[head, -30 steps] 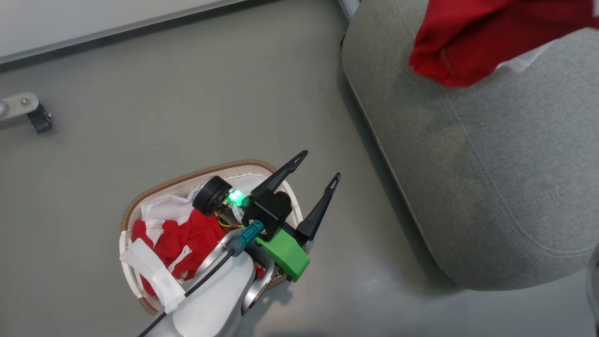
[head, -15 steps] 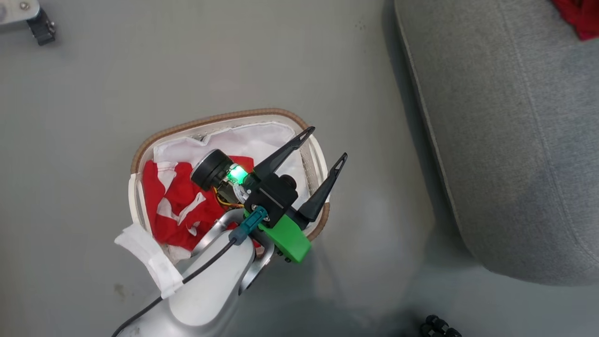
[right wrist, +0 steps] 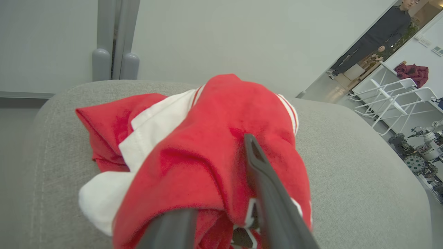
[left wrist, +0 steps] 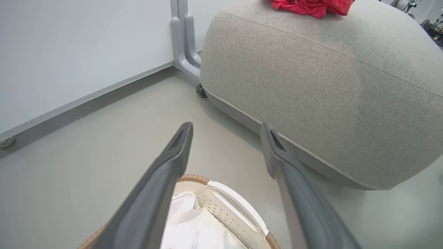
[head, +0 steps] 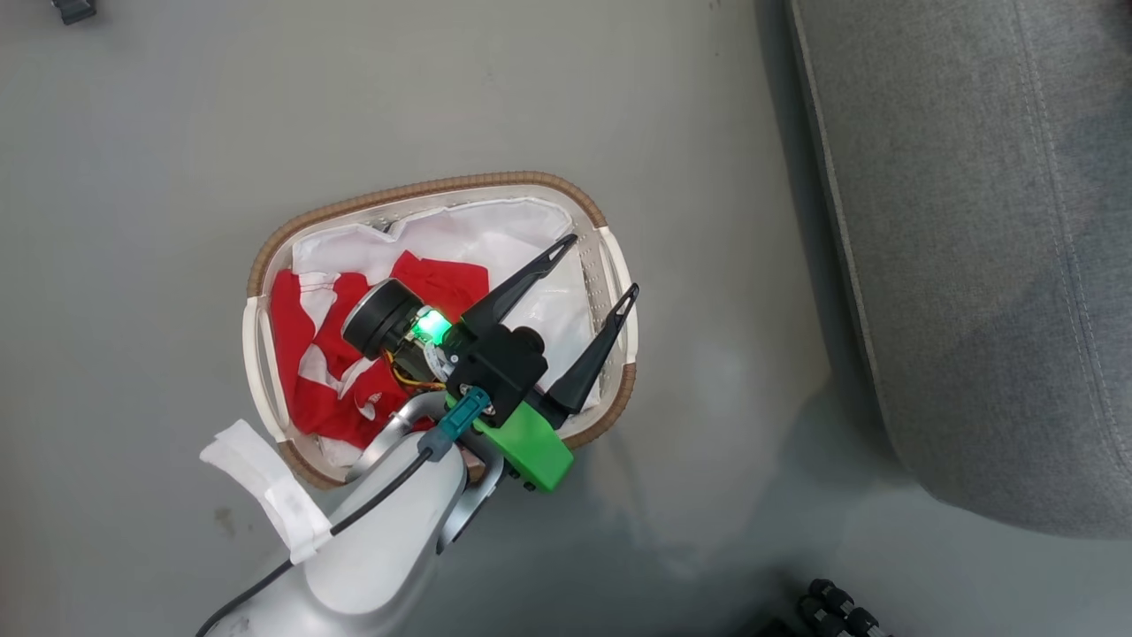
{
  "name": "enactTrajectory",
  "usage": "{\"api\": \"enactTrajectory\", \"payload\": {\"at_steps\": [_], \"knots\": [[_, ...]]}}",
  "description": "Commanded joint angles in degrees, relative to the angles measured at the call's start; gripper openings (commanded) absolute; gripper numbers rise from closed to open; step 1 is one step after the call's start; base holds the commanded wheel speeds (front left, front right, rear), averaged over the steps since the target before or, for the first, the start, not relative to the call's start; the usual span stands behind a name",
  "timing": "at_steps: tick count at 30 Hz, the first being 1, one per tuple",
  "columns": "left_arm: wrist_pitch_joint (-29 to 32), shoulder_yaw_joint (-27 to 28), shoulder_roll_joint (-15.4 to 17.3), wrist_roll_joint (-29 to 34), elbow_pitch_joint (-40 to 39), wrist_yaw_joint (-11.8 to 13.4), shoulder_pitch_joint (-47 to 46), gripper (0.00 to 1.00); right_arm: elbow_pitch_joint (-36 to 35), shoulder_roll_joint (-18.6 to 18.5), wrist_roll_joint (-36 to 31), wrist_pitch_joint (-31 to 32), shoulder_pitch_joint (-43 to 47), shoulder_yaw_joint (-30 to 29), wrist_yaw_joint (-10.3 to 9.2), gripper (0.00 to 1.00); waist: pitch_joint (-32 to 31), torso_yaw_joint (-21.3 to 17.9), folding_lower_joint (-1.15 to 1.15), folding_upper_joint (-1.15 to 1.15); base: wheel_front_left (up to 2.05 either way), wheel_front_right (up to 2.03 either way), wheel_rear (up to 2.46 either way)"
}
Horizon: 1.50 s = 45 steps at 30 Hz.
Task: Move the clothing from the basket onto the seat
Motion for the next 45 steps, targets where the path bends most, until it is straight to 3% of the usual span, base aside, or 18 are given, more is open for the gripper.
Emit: {"api": "enactTrajectory", "payload": {"at_steps": [1, 11, 23, 37, 45], "knots": [[-0.03, 0.12, 0.27, -0.42, -0.07, 0.11, -0.27, 1.00, 0.28, 0.48, -0.42, -0.21, 1.55, 0.02, -0.07, 1.00, -0.84, -0.78, -0.01, 0.00, 0.00, 0.00, 0.00], [-0.03, 1.79, -1.13, -1.94, -0.55, 0.16, 1.34, 1.00, -7.82, 3.50, 5.04, -0.31, 8.58, 8.21, -0.07, 1.00, -5.57, -2.33, -0.01, 0.00, 0.00, 0.00, 0.00], [-0.03, 8.41, -2.45, -3.89, -0.68, 0.99, 7.95, 1.00, -15.68, 6.44, 13.40, -0.26, 20.03, 17.00, -0.06, 1.00, -17.73, -1.74, -0.01, 0.00, 0.00, 0.00, 0.00], [-0.03, 23.03, -3.25, -4.60, -2.30, 3.22, 20.31, 1.00, -23.04, 13.15, 20.47, -0.26, 32.16, 25.44, -0.06, 1.00, -29.07, 5.68, -0.01, 0.00, 0.00, 0.00, 0.00], [-0.03, 31.48, -3.75, -3.76, -4.49, 3.74, 28.19, 1.00, -30.08, 14.22, 26.49, -0.26, 44.08, 30.25, -0.06, 1.00, -32.22, 8.90, -0.01, 0.00, 0.00, 0.00, 0.00]]}}
